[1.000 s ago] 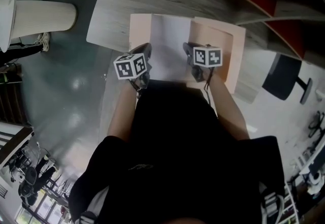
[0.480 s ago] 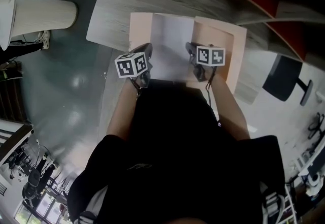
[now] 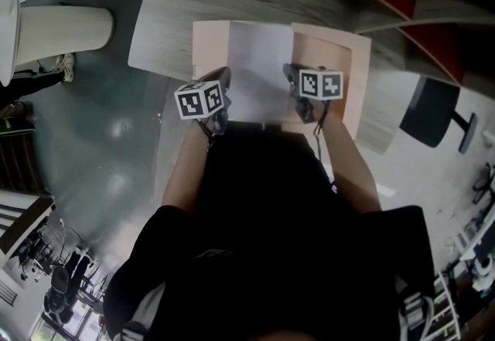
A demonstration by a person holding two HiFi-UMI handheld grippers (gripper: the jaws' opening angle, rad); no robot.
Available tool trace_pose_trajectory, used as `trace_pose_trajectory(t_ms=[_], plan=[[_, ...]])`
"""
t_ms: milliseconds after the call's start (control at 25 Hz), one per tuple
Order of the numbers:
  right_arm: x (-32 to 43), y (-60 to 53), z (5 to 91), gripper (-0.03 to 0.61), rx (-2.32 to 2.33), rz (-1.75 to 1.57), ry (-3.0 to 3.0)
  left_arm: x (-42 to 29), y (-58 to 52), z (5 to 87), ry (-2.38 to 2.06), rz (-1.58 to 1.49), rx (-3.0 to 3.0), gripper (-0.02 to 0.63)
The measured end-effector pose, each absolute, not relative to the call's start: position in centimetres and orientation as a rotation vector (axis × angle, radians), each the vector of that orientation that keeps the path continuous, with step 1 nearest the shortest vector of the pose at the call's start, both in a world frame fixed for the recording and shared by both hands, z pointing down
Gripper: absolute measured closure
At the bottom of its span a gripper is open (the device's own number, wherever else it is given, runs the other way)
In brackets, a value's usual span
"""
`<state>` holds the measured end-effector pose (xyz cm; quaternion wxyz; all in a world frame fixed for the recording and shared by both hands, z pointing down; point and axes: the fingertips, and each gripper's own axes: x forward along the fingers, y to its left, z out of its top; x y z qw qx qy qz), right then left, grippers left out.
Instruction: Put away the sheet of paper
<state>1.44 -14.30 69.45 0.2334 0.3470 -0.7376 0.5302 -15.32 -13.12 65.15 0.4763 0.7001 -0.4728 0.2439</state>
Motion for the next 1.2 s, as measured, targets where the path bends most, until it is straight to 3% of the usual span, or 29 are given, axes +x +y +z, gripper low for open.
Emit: trace_pose_trajectory(t_ms=[440, 480, 560, 600, 720, 800, 1000, 1040, 1080, 1120, 1200], plan=[[1.5, -14.3, 68.3, 0.557, 0.962, 1.341, -2.078, -15.0, -12.8, 65.7, -1.152, 0.59, 1.701, 0.568], [1.4, -14.3, 68.2, 0.541, 0.959, 1.308, -2.086, -15.0, -12.7, 65.8, -1.156, 0.588, 1.694, 0.568], [1.3, -14.3, 67.9, 0.418, 0.951, 1.25, -2.108, -15.1, -12.7, 66.1, -1.166, 0.577, 1.679, 0.568], [1.3, -14.3, 67.7, 0.389, 0.95, 1.226, -2.119, -15.1, -12.7, 66.2, -1.17, 0.571, 1.672, 0.568], [1.5, -14.3, 67.3, 0.329, 0.963, 1.162, -2.135, -15.0, -12.7, 66.3, -1.18, 0.565, 1.665, 0.568], [2.1, -14.3, 67.0, 0.322, 0.988, 1.068, -2.148, -15.0, -12.6, 66.4, -1.19, 0.563, 1.657, 0.569], [3.6, -14.0, 64.8, 0.325, 1.039, 0.652, -2.199, -15.2, -12.4, 66.6, -1.209, 0.553, 1.643, 0.568], [3.7, -13.7, 64.4, 0.364, 1.043, 0.661, -2.222, -15.2, -12.4, 66.6, -1.214, 0.553, 1.641, 0.568], [3.7, -13.4, 64.0, 0.467, 1.047, 0.698, -2.252, -15.3, -12.4, 66.6, -1.217, 0.551, 1.639, 0.568], [3.5, -13.0, 63.7, 0.529, 1.045, 0.744, -2.282, -15.3, -12.4, 66.7, -1.219, 0.547, 1.637, 0.568], [2.9, -12.3, 63.4, 0.551, 1.022, 0.801, -2.318, -15.3, -12.4, 66.8, -1.216, 0.539, 1.633, 0.568]])
